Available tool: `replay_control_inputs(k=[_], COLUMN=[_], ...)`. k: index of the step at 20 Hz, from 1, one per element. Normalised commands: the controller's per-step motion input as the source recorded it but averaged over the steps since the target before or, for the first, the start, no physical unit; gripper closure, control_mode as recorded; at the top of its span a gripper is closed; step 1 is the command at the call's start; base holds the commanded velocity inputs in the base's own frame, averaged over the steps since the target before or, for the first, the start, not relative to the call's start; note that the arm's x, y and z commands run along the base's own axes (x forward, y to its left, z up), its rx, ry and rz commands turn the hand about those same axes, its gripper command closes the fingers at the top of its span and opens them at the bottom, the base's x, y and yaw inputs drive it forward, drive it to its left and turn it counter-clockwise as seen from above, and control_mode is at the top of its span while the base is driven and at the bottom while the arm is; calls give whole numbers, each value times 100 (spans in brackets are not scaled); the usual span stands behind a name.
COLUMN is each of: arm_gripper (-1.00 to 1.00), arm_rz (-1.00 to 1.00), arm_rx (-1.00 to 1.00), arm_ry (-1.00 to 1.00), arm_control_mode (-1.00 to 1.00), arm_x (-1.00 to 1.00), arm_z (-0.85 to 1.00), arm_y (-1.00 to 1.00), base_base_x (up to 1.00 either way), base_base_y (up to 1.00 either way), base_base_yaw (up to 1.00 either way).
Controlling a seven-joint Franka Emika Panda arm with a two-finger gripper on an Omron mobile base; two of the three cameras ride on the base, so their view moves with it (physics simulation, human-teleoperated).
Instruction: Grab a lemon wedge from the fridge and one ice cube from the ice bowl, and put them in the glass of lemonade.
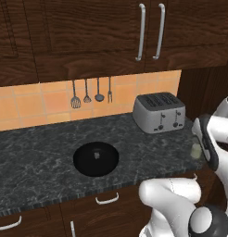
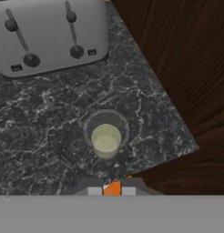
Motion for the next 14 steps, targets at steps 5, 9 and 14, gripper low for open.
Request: replay_control_inputs(k=[5,9,14], arm_gripper=[100,100,100], arm_rz=[0,0,0], arm_rx=[0,0,0], arm_ry=[0,0,0], arm_control_mode=[-100,-100,-100], arm_x=[68,61,36], arm_z=[-22,-39,-40], arm_y=[-31,-15,-6], base_base_x=[0,0,0], base_base_y=[0,0,0], base_base_yaw=[0,0,0])
